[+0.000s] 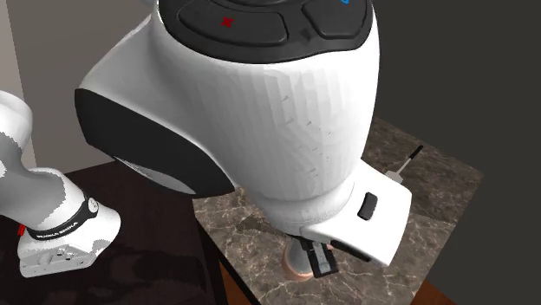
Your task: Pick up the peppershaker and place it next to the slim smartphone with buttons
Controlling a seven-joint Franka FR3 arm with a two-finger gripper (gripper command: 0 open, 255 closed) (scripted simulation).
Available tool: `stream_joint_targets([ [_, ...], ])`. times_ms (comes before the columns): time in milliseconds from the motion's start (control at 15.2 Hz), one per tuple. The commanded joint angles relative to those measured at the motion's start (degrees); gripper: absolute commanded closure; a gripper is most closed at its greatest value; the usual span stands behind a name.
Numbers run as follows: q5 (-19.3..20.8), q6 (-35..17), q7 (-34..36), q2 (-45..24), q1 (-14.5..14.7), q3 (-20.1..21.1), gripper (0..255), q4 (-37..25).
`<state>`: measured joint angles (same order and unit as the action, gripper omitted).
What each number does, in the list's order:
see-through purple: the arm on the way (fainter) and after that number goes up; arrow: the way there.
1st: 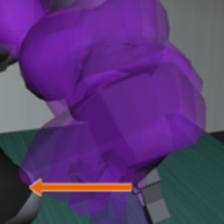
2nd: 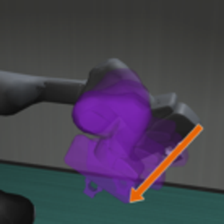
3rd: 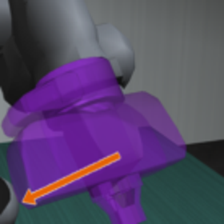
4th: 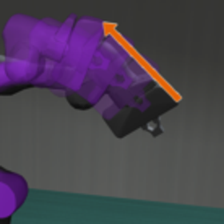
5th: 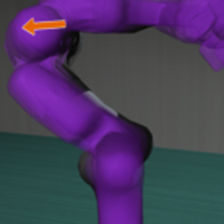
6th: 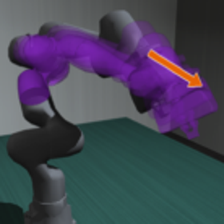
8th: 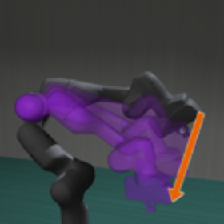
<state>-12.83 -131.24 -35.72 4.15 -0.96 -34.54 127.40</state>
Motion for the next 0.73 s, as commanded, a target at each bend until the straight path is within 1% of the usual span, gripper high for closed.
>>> stream_joint_targets([
  [0,0.88,1.28,0.93,0.81,-0.02,0.18,255,-0.73],
  [528,3.6,7.0,3.72,3.53,-0.27,0.78,255,-4.49],
  [594,3.75,7.39,3.88,3.68,-0.28,0.82,255,-4.77],
  [660,4.02,6.97,5.45,3.97,0.27,1.73,255,-4.35],
])
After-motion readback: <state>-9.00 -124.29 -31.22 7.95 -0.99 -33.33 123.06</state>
